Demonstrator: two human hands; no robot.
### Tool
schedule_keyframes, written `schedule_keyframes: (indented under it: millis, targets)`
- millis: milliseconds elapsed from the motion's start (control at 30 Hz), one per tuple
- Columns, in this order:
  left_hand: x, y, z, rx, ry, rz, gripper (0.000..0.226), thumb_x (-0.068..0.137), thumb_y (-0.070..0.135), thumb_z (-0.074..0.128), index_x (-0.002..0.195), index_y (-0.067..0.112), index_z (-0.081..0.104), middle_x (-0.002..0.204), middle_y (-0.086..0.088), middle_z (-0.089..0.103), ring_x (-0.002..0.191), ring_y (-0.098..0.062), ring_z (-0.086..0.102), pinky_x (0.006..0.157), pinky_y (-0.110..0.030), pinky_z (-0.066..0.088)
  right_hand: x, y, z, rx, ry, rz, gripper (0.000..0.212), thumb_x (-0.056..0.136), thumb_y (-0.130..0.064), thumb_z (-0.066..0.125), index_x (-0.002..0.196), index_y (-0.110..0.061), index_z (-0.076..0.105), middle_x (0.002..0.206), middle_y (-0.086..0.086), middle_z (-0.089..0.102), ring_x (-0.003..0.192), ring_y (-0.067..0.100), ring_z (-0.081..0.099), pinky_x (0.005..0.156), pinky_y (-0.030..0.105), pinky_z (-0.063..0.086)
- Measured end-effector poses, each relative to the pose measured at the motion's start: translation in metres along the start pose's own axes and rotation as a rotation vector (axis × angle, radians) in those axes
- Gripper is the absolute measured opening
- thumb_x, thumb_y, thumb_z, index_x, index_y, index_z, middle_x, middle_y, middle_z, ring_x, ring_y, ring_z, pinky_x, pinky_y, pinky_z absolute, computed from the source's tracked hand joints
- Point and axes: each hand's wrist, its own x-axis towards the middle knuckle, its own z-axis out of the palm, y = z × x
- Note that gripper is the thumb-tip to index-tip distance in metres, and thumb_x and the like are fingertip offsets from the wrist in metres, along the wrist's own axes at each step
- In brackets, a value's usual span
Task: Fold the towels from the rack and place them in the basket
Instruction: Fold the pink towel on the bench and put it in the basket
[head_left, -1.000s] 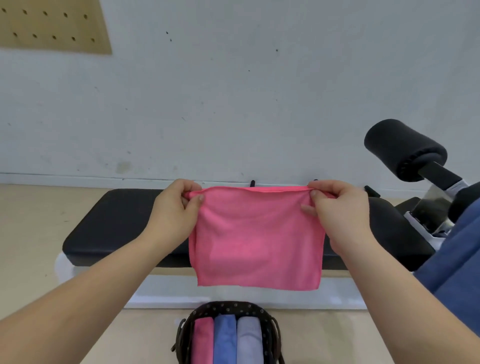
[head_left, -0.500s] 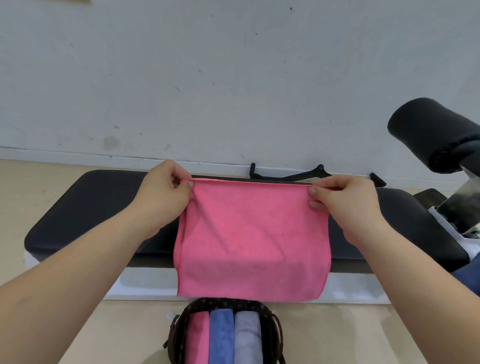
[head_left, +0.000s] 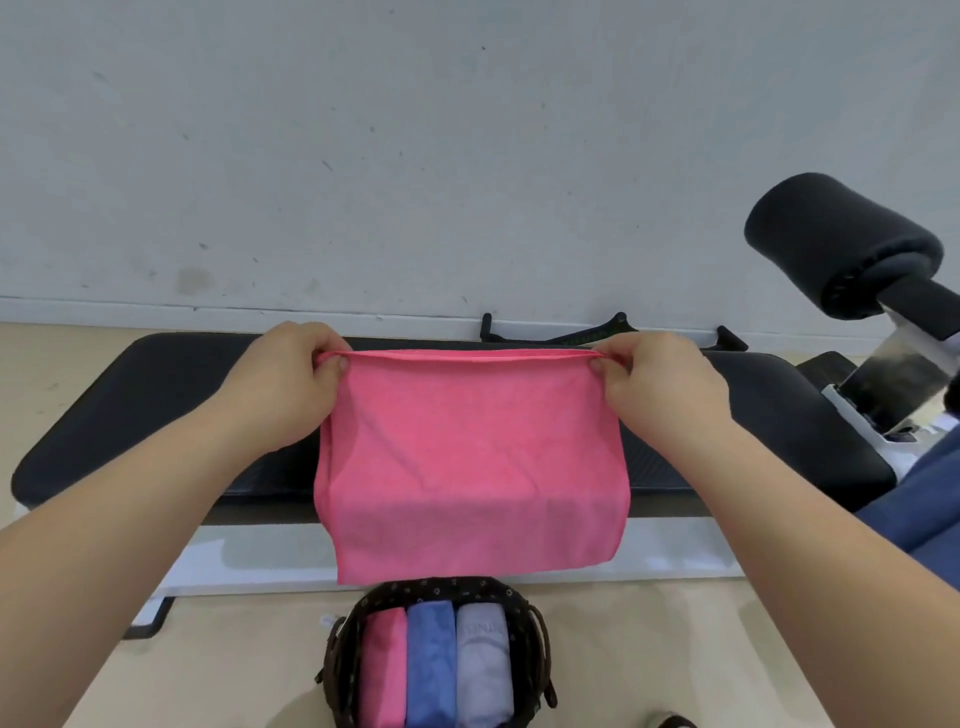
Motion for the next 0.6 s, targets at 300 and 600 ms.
schedule_keyframes:
  millis: [300, 600]
  targets:
    - [0.000, 0.005, -0.010, 0.035, 0.072, -0.074, 0.012, 0.096, 0.027, 0.065, 0.095, 0.030, 0.077, 0.075, 0.010, 0.065, 0.077, -0.013, 0.060, 0.071, -0.031, 0.047, 0.002, -0.015, 0.002, 1.401, -0.222, 0.658, 0.011, 0.105, -0.014, 0.057, 0.116, -0.014, 0.059, 0.059, 0.003, 0.071, 0.049, 0.013, 0.070, 0.041, 0.021, 0.052]
    - [0.024, 0.009, 0.026, -0.647, -0.024, -0.490, 0.015, 0.108, 0.013, 0.046, 0.100, 0.008, 0.058, 0.086, -0.023, 0.076, 0.067, -0.029, 0.077, 0.055, -0.036, 0.064, 0.033, -0.016, 0.049, 1.086, -0.066, 0.557, 0.010, 0.095, -0.007, 0.068, 0.104, -0.006, 0.072, 0.092, 0.019, 0.077, 0.083, 0.029, 0.078, 0.078, 0.039, 0.065]
